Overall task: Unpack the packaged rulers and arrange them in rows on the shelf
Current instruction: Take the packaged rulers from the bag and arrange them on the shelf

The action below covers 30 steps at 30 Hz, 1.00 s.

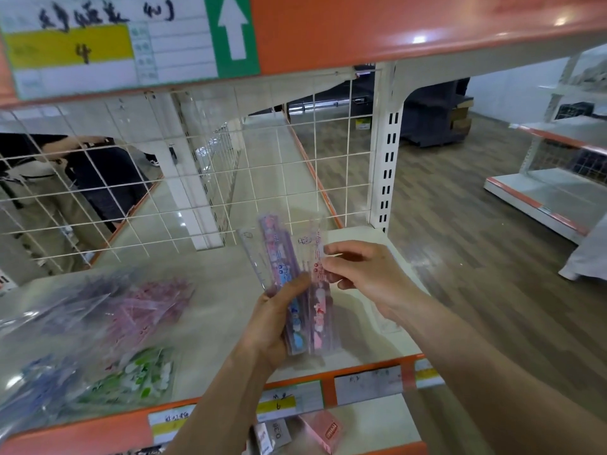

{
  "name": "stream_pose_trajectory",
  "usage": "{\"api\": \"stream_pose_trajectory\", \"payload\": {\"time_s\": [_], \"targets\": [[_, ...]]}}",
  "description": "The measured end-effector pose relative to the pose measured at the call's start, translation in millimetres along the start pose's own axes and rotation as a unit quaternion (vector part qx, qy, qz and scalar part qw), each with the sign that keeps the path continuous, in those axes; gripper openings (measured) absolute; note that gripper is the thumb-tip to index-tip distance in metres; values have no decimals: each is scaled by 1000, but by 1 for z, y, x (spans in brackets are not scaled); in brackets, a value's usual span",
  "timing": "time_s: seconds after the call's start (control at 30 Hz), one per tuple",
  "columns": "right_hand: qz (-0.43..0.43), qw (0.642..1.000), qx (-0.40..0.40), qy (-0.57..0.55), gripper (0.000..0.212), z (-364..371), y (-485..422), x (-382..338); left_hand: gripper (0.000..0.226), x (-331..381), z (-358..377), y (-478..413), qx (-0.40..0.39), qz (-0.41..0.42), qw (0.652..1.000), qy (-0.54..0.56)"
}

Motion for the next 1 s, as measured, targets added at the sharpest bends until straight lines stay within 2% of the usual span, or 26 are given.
{"api": "stream_pose_trajectory", "payload": {"time_s": [0.17,0.37,0.47,0.6,0.73,0.87,0.9,1.0], "targets": [[-1,1000,11,-14,6,-3,-2,-2,27,-2,0,1,1,-18,1000,-3],[-26,1000,12,8,5,-5,-2,-6,22,-3,2,2,-8,-26,1000,3],[-25,1000,11,9,6,-4,-3,-7,10,-1,0,1,13,-4,1000,-9],[-15,1000,14,18,7,-5,-7,-6,31,2,0,2,17,14,1000,-10],[45,997,6,-57,12,-8,-12,-3,35,3,-2,0,22,9,1000,19],[113,988,-14,-107,17,-12,-16,-1,11,1,-4,-3,31,0,999,26],[109,990,1,-91,17,-19,-19,-3,10,0,-4,-4,30,-1,999,24],[50,995,52,69,9,-49,-31,-12,9,0,-3,-4,32,4,999,28]]}}
Point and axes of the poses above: each hand's wrist, its own y-axis away from the middle knuckle, its own z-axis out of the palm, x = y × z, the point moved 6 cm from there along -y, towards the middle knuckle, and after that the axes turned 13 degrees about x, right-handed, at the moved point
